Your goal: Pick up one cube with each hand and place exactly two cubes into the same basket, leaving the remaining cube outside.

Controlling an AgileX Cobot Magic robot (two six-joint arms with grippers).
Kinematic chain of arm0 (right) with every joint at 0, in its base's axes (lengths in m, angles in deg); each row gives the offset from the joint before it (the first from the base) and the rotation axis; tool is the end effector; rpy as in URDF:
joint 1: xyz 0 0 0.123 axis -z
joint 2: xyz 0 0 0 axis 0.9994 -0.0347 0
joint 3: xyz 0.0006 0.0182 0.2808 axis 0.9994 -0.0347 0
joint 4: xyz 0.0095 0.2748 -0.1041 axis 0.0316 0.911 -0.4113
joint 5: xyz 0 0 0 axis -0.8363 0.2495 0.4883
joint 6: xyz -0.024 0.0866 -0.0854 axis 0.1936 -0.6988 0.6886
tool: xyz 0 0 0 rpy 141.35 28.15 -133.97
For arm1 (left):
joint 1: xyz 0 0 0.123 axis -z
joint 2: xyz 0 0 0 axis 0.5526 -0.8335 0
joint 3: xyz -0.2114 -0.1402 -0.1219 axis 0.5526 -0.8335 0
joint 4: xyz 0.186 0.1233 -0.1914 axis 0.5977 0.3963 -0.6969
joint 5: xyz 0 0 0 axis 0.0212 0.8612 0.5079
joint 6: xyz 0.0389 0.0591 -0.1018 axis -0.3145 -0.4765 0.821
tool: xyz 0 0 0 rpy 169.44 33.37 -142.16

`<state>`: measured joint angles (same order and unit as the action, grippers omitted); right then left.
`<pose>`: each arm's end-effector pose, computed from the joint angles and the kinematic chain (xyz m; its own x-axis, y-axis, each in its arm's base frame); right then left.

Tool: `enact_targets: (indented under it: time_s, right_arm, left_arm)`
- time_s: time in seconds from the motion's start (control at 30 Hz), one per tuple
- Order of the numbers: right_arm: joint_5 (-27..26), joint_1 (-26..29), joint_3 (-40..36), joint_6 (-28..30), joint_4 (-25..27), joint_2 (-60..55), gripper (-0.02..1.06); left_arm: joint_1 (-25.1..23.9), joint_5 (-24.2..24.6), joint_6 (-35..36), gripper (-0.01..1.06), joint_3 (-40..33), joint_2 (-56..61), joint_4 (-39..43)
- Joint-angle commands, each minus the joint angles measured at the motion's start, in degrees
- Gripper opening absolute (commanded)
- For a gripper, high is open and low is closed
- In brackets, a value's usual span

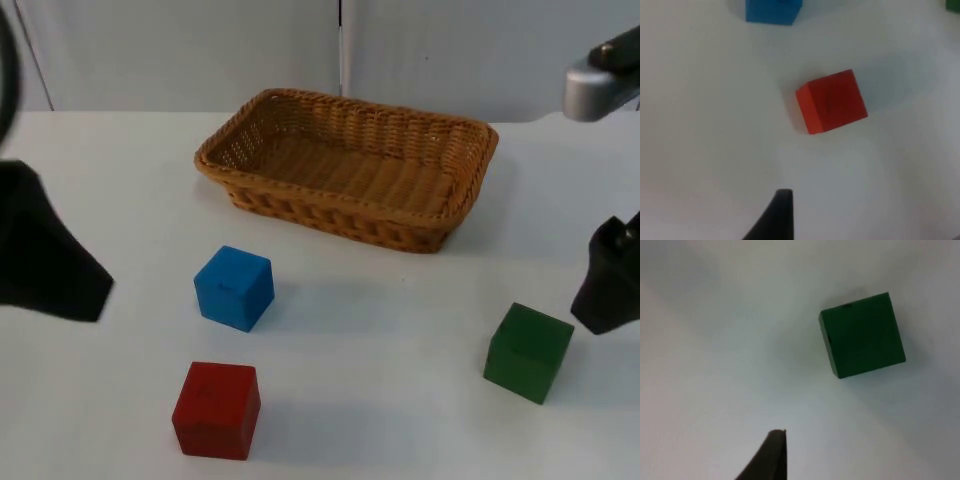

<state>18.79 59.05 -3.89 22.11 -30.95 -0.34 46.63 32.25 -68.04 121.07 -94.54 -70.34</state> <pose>0.2843 0.1598 0.1622 -0.6861 -0.6556 -0.3153 -0.6746 0.7356 -0.0617 0.2170 -0.0925 0.2075 -0.8587 0.2691 -0.4362 0.4100 0.8714 -0.2694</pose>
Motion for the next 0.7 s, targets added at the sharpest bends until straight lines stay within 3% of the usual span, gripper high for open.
enact_targets:
  time_s: [0.0,0.23,0.4,0.67]
  right_arm:
    - [-1.3,-0.4,0.5,1.2,0.0,-0.5,1.05]
    - [-3.3,-0.4,0.5,4.3,0.0,-1.0,1.05]
    - [-4.1,-0.4,0.5,4.5,0.0,-1.5,1.05]
    - [-1.5,-0.4,5.6,4.5,0.1,-6.4,1.05]
  left_arm:
    - [1.8,-2.0,2.2,1.05,0.3,-1.8,2.0]
    - [10.0,-10.0,4.6,1.05,0.3,-12.5,3.9]
    - [12.6,-14.8,6.3,1.05,0.6,-18.8,4.1]
    - [15.8,-15.9,14.7,1.05,5.9,-27.0,9.4]
